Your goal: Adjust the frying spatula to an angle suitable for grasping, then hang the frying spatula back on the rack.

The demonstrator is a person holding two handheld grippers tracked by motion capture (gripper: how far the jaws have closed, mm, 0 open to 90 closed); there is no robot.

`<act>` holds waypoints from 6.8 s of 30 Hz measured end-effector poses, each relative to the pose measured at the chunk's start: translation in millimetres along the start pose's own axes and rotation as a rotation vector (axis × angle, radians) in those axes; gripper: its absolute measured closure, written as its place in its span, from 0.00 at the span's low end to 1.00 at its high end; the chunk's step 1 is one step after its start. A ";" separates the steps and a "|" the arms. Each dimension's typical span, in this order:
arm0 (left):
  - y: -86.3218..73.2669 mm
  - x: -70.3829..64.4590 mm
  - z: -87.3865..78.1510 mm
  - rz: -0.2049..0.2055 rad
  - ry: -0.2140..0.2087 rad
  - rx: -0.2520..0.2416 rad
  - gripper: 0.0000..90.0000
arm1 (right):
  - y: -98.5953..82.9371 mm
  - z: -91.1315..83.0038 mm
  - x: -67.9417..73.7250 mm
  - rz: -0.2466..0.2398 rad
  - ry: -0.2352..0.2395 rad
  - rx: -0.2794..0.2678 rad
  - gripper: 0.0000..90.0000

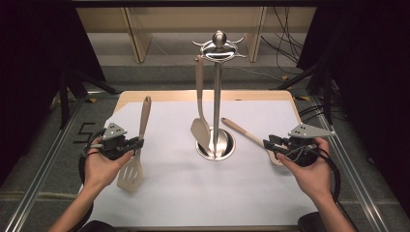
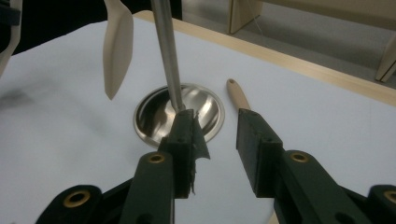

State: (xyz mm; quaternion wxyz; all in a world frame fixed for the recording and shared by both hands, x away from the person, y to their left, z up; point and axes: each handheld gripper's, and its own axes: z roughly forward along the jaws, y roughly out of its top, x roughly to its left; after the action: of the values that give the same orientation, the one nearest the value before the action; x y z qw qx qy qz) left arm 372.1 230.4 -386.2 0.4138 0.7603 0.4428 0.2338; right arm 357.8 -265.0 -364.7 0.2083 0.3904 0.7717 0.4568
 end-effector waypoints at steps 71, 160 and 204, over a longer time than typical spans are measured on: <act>74.2 -160.8 25.8 0.228 -0.336 -0.294 0.86 | 90.0 23.6 86.1 -0.099 0.344 -0.240 0.85; 145.8 -139.6 38.2 0.276 -0.446 -0.259 0.86 | 29.5 2.7 5.2 -0.010 0.158 -0.234 0.74; 156.2 -136.1 46.3 0.250 -0.381 -0.206 0.86 | 33.7 5.7 8.3 -0.009 0.169 -0.234 0.74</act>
State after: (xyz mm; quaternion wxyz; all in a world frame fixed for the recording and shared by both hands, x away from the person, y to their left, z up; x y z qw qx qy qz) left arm 412.6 51.5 -279.5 0.5329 0.7934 0.2331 0.1794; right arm 370.6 -245.9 -337.9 0.1889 0.3201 0.7296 0.5740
